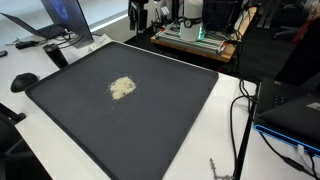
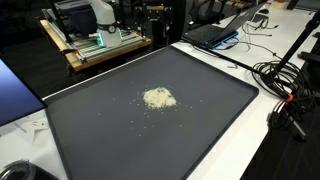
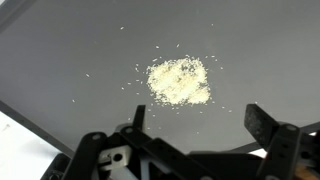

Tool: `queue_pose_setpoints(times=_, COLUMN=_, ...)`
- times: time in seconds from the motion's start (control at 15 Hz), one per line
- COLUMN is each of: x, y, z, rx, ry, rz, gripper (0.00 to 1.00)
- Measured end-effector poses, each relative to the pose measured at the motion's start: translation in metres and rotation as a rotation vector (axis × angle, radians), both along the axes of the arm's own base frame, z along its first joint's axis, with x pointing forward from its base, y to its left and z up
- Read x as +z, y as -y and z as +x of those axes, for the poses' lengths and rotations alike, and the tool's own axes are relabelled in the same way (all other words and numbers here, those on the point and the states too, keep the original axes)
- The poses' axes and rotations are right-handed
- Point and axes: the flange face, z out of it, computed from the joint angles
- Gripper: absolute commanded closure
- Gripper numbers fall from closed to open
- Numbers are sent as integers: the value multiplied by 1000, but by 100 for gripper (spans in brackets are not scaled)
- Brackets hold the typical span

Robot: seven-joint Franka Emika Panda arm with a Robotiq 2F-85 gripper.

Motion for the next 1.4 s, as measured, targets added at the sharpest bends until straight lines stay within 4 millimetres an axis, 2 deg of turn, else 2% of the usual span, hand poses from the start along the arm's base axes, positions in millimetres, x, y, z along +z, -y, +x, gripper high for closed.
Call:
queue_pose_setpoints(times=0.33, x=24, y=-46, z=21, rx=97, ry=-42, rz=-66, gripper=0)
queue_pose_setpoints(times=0.47, x=25, y=-58, z=35, rx=126, ry=-65, rz=-86, gripper=0)
queue_pose_setpoints(times=0.6, x=17, y=-68, z=53, rx=151, ry=-94, rz=-88, gripper=0)
queue_pose_setpoints(times=0.73, x=0, y=-72, z=73, rx=174, ry=-128, rz=-83, gripper=0)
queue_pose_setpoints(times=0.93, x=-38, y=-67, z=102, rx=210, ry=-189, rz=-69, gripper=0)
queue_pose_setpoints(times=1.13, x=-80, y=-48, z=123, rx=216, ry=-249, rz=-39, gripper=0)
queue_pose_setpoints(times=1.4, x=-130, y=-17, z=140, rx=142, ry=-287, rz=41, gripper=0)
